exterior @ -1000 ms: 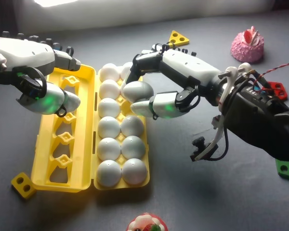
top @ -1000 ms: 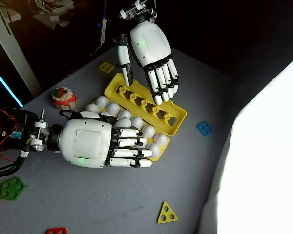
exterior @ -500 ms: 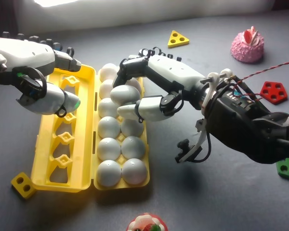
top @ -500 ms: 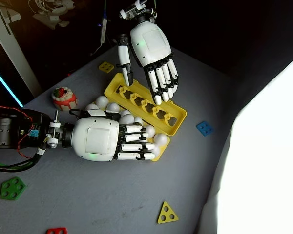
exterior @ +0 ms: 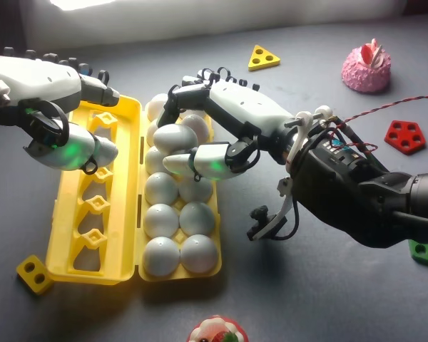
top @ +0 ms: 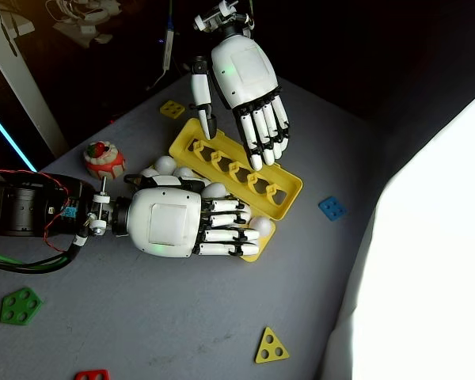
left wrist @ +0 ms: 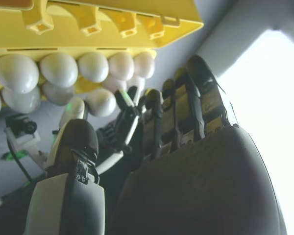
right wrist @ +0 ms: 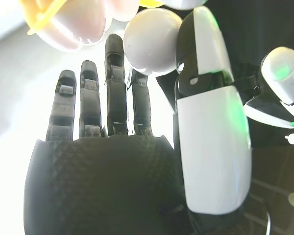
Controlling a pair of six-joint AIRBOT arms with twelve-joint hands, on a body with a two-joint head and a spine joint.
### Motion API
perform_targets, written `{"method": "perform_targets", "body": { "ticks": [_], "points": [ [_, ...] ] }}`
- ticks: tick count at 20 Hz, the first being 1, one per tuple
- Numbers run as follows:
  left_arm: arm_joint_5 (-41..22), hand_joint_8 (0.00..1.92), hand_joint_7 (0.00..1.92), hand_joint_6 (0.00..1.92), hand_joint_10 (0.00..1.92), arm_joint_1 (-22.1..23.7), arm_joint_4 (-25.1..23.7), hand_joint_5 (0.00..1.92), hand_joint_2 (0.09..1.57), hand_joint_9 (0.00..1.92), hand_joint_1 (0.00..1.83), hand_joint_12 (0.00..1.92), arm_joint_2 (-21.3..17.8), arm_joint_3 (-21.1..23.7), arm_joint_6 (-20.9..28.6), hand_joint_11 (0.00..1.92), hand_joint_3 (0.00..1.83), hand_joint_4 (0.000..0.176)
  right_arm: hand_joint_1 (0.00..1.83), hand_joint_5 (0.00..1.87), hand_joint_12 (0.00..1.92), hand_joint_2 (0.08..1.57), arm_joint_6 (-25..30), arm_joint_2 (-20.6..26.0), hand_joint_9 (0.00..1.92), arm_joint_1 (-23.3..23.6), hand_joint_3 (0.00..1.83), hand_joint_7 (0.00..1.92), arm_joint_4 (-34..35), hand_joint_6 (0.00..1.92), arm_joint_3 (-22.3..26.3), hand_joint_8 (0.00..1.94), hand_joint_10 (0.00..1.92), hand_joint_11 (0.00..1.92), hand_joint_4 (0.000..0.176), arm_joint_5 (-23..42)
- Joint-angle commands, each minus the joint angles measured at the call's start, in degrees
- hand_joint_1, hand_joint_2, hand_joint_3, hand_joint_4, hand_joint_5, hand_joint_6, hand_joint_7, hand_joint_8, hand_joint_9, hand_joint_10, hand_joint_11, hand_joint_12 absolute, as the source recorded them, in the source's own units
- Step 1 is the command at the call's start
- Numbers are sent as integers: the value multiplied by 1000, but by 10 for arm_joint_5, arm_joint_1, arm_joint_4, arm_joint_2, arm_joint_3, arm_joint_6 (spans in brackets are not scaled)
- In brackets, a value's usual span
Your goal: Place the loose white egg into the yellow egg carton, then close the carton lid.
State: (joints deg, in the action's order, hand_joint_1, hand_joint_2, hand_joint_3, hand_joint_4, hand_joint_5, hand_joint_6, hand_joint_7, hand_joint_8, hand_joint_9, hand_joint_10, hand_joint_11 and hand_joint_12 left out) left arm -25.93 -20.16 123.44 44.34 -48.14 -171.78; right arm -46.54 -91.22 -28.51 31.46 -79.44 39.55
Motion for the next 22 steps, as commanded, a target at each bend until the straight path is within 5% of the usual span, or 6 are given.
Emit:
{"method": "perform_targets", "body": {
  "ticks": [1,7,16,19,20,22],
  "points": [
    [19,1,165,5,1,7,-21,236,1310,173,454,600,-4,-2,0,0,0,10,1032,643,0,1091,2,0,157,2,0,484,-17,967,-3,1,17,0,0,68],
    [19,1,157,1,1,7,-21,220,1316,169,435,628,-4,-2,0,0,1,14,713,420,0,1036,0,-5,151,-3,0,307,-17,177,-11,0,7,0,0,70],
    [15,3,156,3,4,9,-16,215,1317,169,438,597,-4,-1,0,0,0,16,503,149,2,968,0,17,115,8,0,117,-44,4,-12,0,0,1,14,73],
    [-19,2,165,3,0,28,13,228,1312,165,436,573,-3,-7,1,0,0,5,390,96,22,998,0,67,93,14,0,84,-73,0,-2,0,0,36,12,64],
    [-27,4,174,0,0,30,18,187,1318,159,410,573,-3,-8,6,0,1,0,369,96,257,988,0,78,94,14,2,83,-74,1,1,9,29,6,9,62],
    [-51,4,179,0,0,37,18,119,1334,150,400,572,-3,-14,48,0,8,0,324,84,290,1013,-9,122,85,12,9,61,-67,0,18,1,26,0,5,25]
  ]
}}
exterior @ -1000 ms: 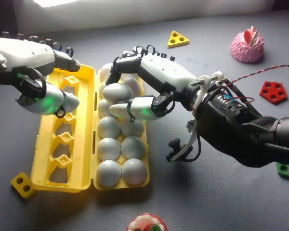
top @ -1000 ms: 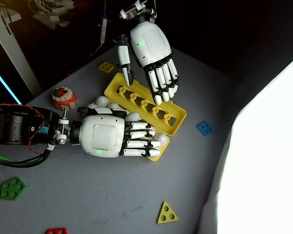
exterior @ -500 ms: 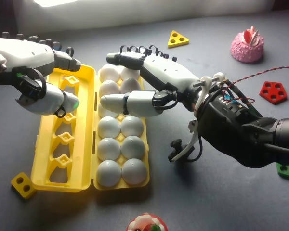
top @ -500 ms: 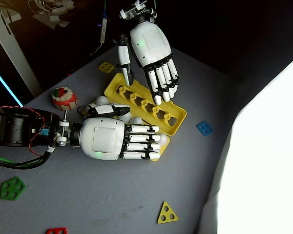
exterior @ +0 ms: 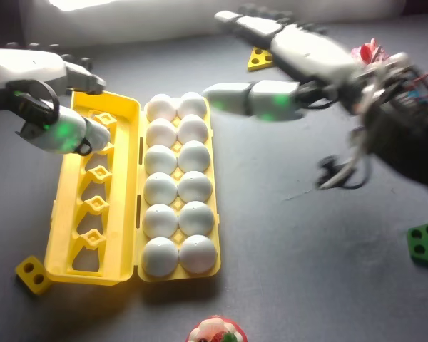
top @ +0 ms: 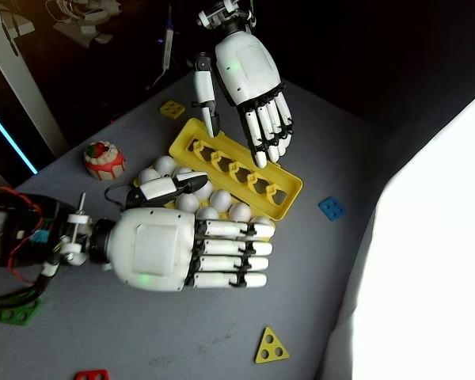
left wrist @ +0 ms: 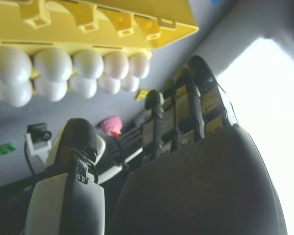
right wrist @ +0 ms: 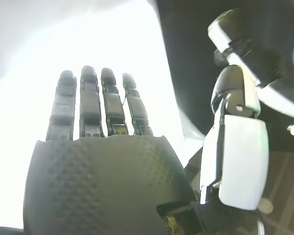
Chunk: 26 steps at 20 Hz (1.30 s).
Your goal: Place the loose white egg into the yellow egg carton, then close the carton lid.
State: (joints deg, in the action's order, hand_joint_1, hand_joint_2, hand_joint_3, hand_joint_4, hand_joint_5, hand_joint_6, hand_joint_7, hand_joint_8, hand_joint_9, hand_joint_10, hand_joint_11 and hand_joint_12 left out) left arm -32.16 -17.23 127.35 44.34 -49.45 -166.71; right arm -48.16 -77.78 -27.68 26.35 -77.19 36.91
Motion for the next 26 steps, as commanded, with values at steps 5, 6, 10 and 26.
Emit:
{"method": "perform_targets", "body": {
  "ticks": [5,6,10,26],
  "points": [
    [-47,2,190,18,0,20,-22,202,1341,153,343,621,-1,-25,92,0,4,0,311,100,176,1072,-10,90,81,-12,13,97,-42,4,37,8,15,0,1,-20],
    [-58,5,211,23,6,18,-25,245,1336,173,369,695,-1,-30,122,0,1,0,324,101,83,1082,-10,110,78,-11,9,105,-58,3,45,5,11,0,3,-29],
    [-95,21,350,23,37,11,-24,323,1335,318,352,1024,-1,-37,209,0,0,0,140,73,0,1108,-4,178,62,0,12,51,-149,1,90,0,4,0,0,-72],
    [-121,0,389,6,10,-87,5,344,1339,374,334,1170,14,-34,408,0,1,0,199,86,422,1119,-115,268,71,15,0,61,-249,5,185,1,10,0,0,-174]
  ]
}}
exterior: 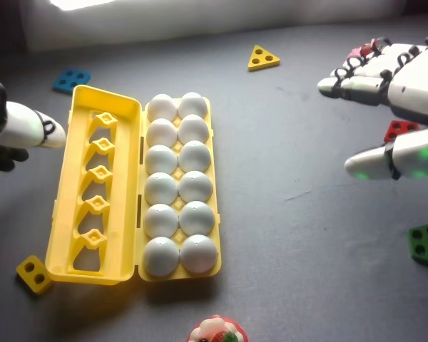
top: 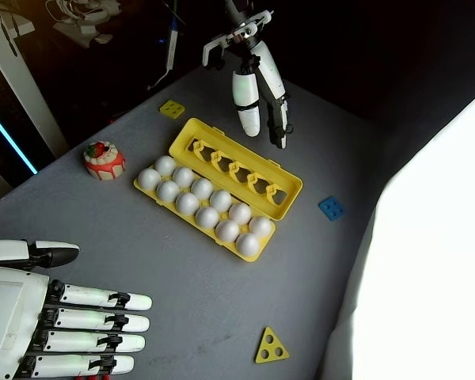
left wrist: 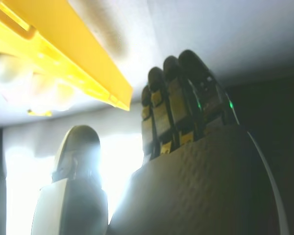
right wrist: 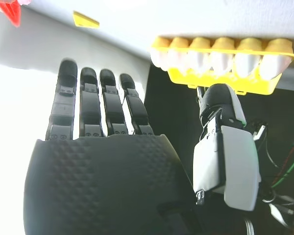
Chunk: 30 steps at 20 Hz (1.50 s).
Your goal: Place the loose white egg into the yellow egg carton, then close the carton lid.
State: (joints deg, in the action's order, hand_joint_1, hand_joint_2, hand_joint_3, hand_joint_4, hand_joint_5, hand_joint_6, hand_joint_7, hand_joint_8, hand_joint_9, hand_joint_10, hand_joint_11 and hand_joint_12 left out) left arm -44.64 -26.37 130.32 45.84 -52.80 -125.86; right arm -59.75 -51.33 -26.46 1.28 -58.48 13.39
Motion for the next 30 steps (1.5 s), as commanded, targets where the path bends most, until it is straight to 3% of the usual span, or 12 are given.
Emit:
{"method": "perform_targets", "body": {
  "ticks": [1,4,6,10,11,13,14,19,23,25,30],
  "points": [
    [7,3,395,7,7,-4,-24,348,1337,368,362,1170,1,0,12,0,0,0,230,82,416,1123,-2,3,73,2,1,60,2,3,0,1,11,0,0,61],
    [14,5,402,13,3,-25,-25,367,1334,360,353,1169,8,6,55,0,0,0,246,87,617,1119,-2,2,87,4,0,66,2,6,7,2,14,0,0,61],
    [17,5,411,10,9,-37,-25,368,1332,375,358,1196,12,9,75,0,0,0,204,78,508,1122,-2,1,76,4,1,44,2,1,7,1,7,0,0,64],
    [22,10,445,8,18,-49,-25,373,1326,408,402,1206,20,12,97,0,0,0,193,70,599,1138,-2,0,79,4,3,49,2,2,7,1,6,0,0,67],
    [24,11,456,11,20,-51,-25,384,1319,414,425,1240,22,13,101,0,0,0,189,72,713,1141,-2,-1,77,4,3,35,2,3,7,14,5,0,0,68],
    [27,6,447,17,15,-55,-25,402,1320,406,427,1247,27,13,111,0,0,0,225,69,714,1141,-2,-1,71,4,1,20,2,1,7,5,2,0,0,69],
    [29,6,451,16,15,-58,-25,408,1325,408,418,1271,30,14,119,0,0,0,233,93,813,1136,-2,-1,96,4,0,67,2,9,7,12,11,0,0,69],
    [35,15,511,19,23,-67,-25,452,1329,447,359,1280,36,18,134,0,3,0,201,57,395,1148,-2,-2,47,4,2,38,2,2,7,2,3,0,0,72],
    [39,21,554,21,32,-67,-25,477,1327,482,379,1313,38,19,136,0,0,0,237,108,359,1131,-1,-2,70,4,0,69,2,23,8,12,15,0,0,75],
    [39,10,543,8,24,-61,-25,457,1345,470,334,1320,37,19,136,0,8,0,247,112,238,1134,0,-2,61,4,0,71,2,13,8,2,8,0,0,76],
    [38,17,582,14,36,-48,-23,490,1331,510,362,1386,38,19,136,0,0,0,220,102,366,1135,2,-2,71,4,1,78,2,1,9,2,8,0,0,79]
  ]
}}
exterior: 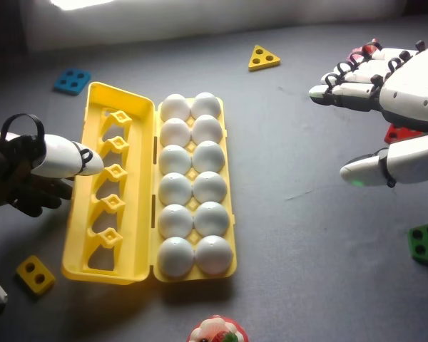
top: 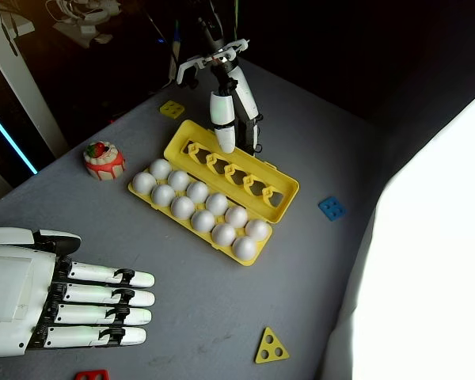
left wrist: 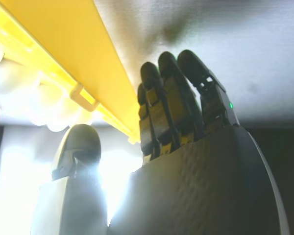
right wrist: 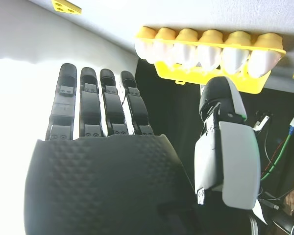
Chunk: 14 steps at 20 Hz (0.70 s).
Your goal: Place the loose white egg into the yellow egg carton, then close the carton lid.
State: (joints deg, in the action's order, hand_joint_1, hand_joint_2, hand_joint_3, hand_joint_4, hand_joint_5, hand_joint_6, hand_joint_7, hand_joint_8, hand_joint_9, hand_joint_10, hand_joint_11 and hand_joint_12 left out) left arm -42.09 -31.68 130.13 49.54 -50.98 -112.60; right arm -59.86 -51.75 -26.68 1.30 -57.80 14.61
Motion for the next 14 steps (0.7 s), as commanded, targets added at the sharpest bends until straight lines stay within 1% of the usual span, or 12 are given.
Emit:
{"method": "perform_targets", "body": {
  "ticks": [1,2,4,5,9,10,11,12,13,14],
  "points": [
    [12,19,593,19,39,7,-18,508,1327,520,371,1393,1,1,3,0,0,0,218,87,433,1141,4,2,68,6,2,68,2,2,2,2,6,0,0,67],
    [12,19,595,20,40,9,-16,511,1327,522,372,1394,2,1,3,0,0,0,217,84,447,1142,4,2,67,6,2,66,2,2,2,2,6,0,0,67],
    [12,13,585,21,38,15,-14,521,1328,521,354,1402,2,2,3,0,0,0,204,84,413,1145,4,2,61,6,2,53,2,2,2,0,3,0,0,69],
    [12,15,593,22,40,18,-14,528,1331,529,319,1407,2,3,1,0,1,0,201,83,441,1146,4,2,63,6,1,57,2,1,2,1,3,0,0,69],
    [8,14,603,13,37,57,-2,525,1326,527,179,1403,2,1,-47,0,0,0,192,62,465,1143,4,2,62,5,0,53,2,1,2,0,2,0,0,73],
    [6,7,590,3,30,69,4,504,1328,514,129,1398,2,2,-61,0,1,0,200,69,683,1142,4,2,72,5,0,57,2,4,2,2,6,0,0,74],
    [1,9,597,6,33,82,6,512,1322,522,147,1406,2,3,-75,0,0,0,222,78,814,1135,4,2,87,5,0,71,2,6,2,4,11,0,0,75],
    [-5,10,599,6,34,95,8,514,1321,523,150,1408,3,7,-89,0,0,0,228,81,862,1132,4,2,91,5,0,75,2,5,2,3,12,0,0,77],
    [-11,8,595,2,30,109,11,505,1322,514,154,1408,3,10,-101,0,0,0,202,62,776,1139,4,2,77,5,0,58,2,4,2,2,5,0,0,78],
    [-18,9,600,0,30,121,12,500,1320,515,163,1415,4,16,-109,0,0,0,198,63,759,1140,4,2,79,4,1,55,2,5,2,2,6,0,0,79]
  ]
}}
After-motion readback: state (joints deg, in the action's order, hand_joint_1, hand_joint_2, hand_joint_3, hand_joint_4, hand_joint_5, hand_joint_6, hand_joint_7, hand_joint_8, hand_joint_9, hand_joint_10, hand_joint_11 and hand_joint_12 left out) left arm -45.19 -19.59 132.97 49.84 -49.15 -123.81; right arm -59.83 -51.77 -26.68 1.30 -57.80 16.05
